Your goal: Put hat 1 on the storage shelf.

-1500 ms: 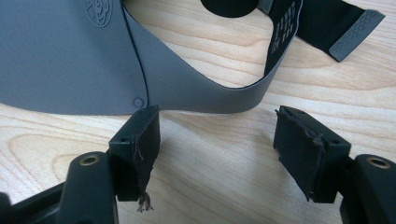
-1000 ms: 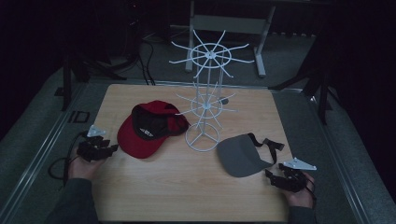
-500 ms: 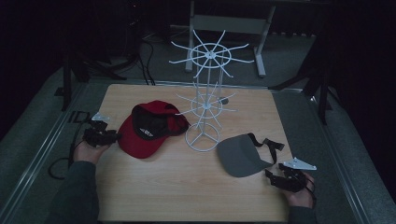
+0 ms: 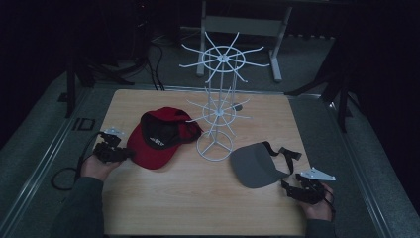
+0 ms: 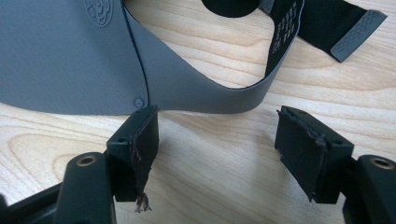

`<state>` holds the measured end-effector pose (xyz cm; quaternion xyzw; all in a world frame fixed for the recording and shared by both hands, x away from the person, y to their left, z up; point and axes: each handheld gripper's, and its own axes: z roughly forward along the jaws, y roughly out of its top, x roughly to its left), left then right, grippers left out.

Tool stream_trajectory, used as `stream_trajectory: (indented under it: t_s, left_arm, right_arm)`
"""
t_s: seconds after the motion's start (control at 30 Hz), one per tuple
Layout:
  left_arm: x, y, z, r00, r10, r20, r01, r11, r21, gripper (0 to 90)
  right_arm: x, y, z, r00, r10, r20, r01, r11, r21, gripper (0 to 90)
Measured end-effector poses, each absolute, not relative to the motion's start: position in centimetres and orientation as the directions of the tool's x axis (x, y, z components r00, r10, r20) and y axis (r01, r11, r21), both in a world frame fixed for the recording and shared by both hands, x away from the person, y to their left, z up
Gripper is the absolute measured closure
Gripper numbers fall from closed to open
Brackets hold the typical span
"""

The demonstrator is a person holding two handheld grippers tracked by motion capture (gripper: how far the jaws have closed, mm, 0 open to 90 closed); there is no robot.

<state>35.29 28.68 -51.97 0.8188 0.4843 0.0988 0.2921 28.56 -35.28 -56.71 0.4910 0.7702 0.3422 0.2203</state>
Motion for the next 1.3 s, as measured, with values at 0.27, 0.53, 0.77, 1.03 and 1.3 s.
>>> stream_trajectory:
  t_s: [0.27,0.53,0.77,1.03,1.3]
  left_arm:
    - [36.1,30.0,-51.0,0.445,0.889,-0.104,0.718,-0.285,0.635,68.1]
    - [38.7,30.4,-51.4,0.42,0.898,-0.133,0.759,-0.266,0.594,60.6]
    - [38.4,30.1,-51.9,0.452,0.874,-0.177,0.78,-0.291,0.555,72.9]
    - [34.7,28.6,-51.8,0.538,0.796,-0.277,0.755,-0.309,0.578,74.9]
    - [33.7,26.4,-52.6,0.605,0.723,-0.332,0.748,-0.374,0.548,68.8]
  right_arm:
    - [28.6,-35.3,-56.7,-0.42,0.907,-0.003,0.606,0.283,0.744,29.9]
    - [28.6,-35.3,-56.7,-0.421,0.907,-0.003,0.606,0.284,0.743,29.9]
    - [28.6,-35.3,-56.7,-0.421,0.907,-0.002,0.606,0.283,0.744,29.8]
    - [28.6,-35.3,-56.7,-0.421,0.907,-0.004,0.606,0.284,0.743,29.8]
    - [28.6,-35.3,-56.7,-0.42,0.908,-0.004,0.606,0.283,0.743,29.7]
